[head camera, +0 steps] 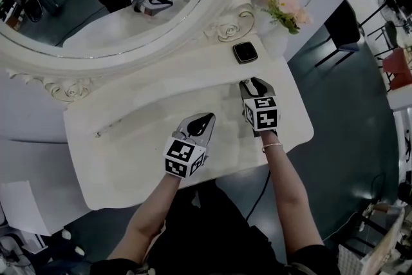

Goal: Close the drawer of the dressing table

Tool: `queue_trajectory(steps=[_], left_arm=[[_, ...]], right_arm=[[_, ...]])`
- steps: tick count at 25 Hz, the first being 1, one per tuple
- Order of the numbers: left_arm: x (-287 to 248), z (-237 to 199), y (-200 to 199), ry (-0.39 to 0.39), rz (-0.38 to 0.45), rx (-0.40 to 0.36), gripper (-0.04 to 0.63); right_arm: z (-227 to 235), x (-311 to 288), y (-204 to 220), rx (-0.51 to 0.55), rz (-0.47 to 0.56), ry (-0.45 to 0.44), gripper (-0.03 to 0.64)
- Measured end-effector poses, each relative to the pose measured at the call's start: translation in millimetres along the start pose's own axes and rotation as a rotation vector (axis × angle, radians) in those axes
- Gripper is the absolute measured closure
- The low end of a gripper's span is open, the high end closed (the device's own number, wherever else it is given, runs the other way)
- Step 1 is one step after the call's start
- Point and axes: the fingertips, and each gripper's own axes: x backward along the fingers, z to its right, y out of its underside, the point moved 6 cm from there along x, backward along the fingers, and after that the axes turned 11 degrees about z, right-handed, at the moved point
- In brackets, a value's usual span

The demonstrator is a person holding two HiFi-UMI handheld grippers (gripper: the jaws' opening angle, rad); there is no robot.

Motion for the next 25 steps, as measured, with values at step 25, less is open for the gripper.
queue_trajectory(steps=[25], left_arm=[[16,13,-11,0.053,0.031,-0.056,0.591]], right_arm=[[-44,118,-15,-0.098,0.143,0.087,0.575]])
